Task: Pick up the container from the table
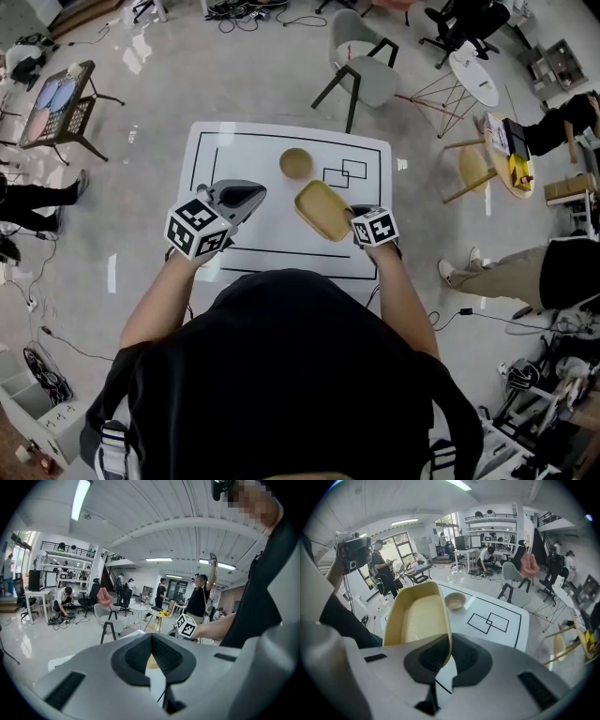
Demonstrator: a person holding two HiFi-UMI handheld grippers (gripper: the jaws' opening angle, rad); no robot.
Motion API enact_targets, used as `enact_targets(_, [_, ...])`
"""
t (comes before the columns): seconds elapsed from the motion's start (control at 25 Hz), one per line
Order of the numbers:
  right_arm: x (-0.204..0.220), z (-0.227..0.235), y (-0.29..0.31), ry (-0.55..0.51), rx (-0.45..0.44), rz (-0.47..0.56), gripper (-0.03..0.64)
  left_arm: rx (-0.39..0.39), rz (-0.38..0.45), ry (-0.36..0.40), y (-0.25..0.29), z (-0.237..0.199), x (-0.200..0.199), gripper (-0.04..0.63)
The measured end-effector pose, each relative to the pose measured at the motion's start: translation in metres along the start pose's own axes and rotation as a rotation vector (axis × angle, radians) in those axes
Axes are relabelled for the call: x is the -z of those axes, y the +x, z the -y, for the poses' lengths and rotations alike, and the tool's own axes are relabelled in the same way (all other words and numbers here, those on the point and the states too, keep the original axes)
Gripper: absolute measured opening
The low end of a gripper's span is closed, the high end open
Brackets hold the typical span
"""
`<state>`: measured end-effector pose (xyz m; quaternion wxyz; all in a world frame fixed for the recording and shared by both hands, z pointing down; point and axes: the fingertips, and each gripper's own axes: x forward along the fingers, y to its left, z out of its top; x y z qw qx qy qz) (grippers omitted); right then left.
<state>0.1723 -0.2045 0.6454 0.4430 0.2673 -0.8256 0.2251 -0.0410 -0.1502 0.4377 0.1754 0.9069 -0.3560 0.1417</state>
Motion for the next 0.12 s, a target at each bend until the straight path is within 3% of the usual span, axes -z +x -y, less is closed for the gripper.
enact_targets(0.12, [-0.0005, -0.0003, 0.0003, 0.000, -0.001, 0.000, 0.017, 0.000, -0.004, -0.003, -0.0002, -0.0009, 0.0014, 0.008])
